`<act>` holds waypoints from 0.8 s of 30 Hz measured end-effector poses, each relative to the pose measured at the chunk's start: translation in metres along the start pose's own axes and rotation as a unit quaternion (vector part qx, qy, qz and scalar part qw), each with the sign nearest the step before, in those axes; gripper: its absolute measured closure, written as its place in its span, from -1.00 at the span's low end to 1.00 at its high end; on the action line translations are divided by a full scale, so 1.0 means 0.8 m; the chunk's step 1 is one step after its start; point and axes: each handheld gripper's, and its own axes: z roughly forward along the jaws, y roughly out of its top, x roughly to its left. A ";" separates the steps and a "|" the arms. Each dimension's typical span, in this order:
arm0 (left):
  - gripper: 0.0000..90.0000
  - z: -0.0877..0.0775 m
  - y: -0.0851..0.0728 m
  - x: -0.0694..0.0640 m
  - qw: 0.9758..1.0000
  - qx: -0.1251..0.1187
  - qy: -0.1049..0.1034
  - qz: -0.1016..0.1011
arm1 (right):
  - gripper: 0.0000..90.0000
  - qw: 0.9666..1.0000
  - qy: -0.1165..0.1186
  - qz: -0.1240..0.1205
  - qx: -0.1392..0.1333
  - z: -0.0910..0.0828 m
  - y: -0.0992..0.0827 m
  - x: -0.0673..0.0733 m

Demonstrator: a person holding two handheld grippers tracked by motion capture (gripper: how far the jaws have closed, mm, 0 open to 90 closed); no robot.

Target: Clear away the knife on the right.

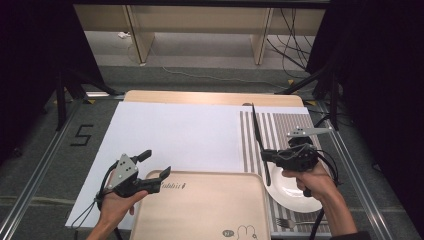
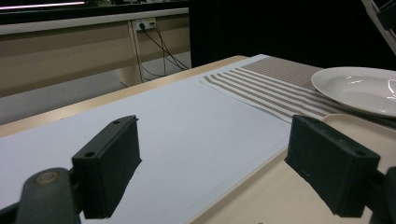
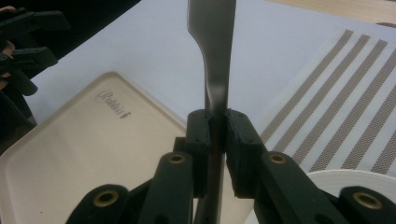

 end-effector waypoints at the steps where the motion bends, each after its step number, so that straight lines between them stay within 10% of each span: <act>1: -0.63 0.000 0.000 0.000 1.000 0.000 0.000 0.000 | 0.80 1.000 0.000 -0.003 -0.001 0.000 -0.001 0.003; 24: -0.63 -0.003 0.003 0.000 1.000 -0.005 0.003 0.001 | 0.80 0.997 0.016 -0.006 0.075 0.025 -0.046 0.068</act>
